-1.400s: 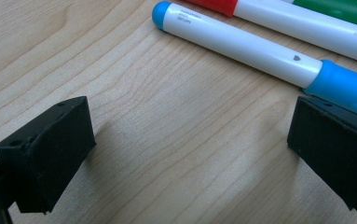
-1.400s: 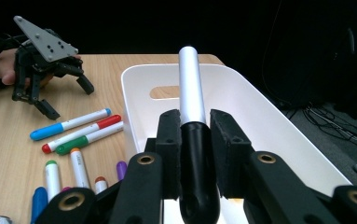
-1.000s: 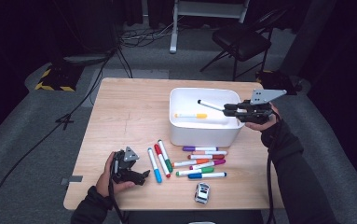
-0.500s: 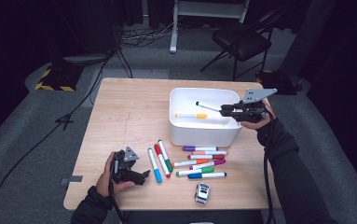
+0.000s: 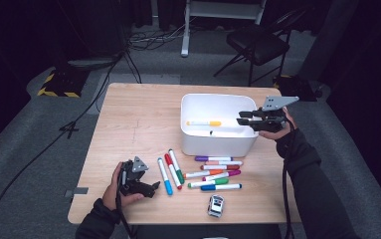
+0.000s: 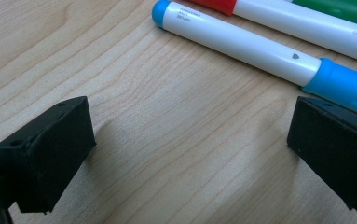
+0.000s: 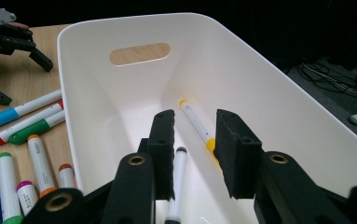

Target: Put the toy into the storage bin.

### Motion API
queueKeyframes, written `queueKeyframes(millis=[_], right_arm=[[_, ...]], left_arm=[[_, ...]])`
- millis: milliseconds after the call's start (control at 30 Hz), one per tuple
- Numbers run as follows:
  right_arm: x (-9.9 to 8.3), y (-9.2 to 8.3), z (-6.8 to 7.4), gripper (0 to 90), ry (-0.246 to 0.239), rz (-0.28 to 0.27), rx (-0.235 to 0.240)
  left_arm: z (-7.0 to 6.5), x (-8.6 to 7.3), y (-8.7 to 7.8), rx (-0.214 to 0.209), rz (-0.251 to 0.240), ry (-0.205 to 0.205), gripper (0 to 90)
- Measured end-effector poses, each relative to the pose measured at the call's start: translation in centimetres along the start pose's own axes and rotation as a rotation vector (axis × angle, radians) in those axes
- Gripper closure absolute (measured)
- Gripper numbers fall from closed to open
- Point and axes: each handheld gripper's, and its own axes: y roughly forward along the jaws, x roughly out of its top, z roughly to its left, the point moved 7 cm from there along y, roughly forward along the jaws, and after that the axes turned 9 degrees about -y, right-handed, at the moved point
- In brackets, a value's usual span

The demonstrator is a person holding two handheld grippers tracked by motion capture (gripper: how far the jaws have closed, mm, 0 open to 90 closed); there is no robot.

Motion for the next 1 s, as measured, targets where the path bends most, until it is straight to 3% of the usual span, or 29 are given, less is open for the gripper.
queueKeyframes(millis=[367,400,633,667,1000], right_arm=[[0.7,-2.8,1.9,64.0,-0.027,-0.074,-0.004],[0.7,-3.4,2.5,62.8,-0.048,-0.082,-0.005],[0.5,-5.3,4.6,62.2,-0.073,-0.129,0.011],[0.3,-5.8,5.4,62.1,-0.081,-0.134,0.022],[-1.0,-6.5,8.6,59.8,-0.089,-0.149,0.068]], left_arm=[[0.0,0.0,0.0,-0.002,0.003,0.000,0.9],[0.0,0.0,0.0,-0.001,0.002,0.000,0.9],[0.0,0.3,0.1,0.011,-0.010,0.019,0.7],[-0.2,0.1,0.1,0.004,0.001,0.006,0.7],[-0.5,0.4,0.3,0.008,-0.006,0.014,0.7]])
